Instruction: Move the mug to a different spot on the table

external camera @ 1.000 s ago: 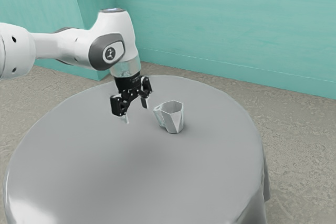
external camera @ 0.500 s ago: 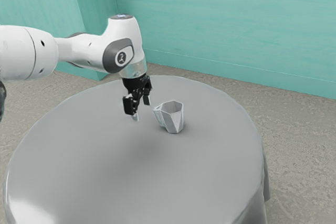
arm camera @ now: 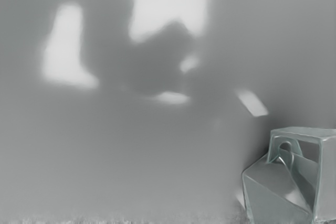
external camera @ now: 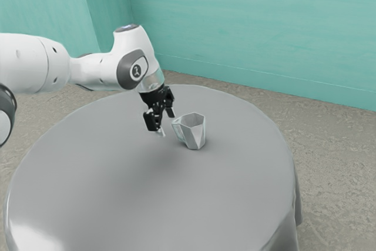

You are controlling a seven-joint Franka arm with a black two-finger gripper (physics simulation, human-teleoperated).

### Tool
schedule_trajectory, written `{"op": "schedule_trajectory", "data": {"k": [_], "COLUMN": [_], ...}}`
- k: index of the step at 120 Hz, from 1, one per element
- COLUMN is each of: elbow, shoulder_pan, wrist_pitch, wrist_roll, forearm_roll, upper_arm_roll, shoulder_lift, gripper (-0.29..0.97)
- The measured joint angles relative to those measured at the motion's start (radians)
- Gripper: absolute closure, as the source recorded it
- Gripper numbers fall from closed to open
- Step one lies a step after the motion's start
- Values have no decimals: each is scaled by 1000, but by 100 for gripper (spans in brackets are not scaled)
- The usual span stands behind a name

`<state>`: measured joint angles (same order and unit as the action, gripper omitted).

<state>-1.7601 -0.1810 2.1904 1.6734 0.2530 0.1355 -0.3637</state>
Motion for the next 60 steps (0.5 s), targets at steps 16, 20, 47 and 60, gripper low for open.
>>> {"op": "schedule_trajectory", "data": {"k": [16, 20, 47, 60], "elbow": [2, 7, 74, 112], "shoulder_pan": [24, 31, 46, 47], "wrist_pitch": [22, 26, 39, 42], "wrist_roll": [-31, -38, -81, -97], "forearm_roll": [31, 38, 57, 60], "upper_arm_roll": [1, 2, 1, 1], "shoulder_lift": [-25, -36, -87, -107], "gripper": [0, 0, 0, 0]}}
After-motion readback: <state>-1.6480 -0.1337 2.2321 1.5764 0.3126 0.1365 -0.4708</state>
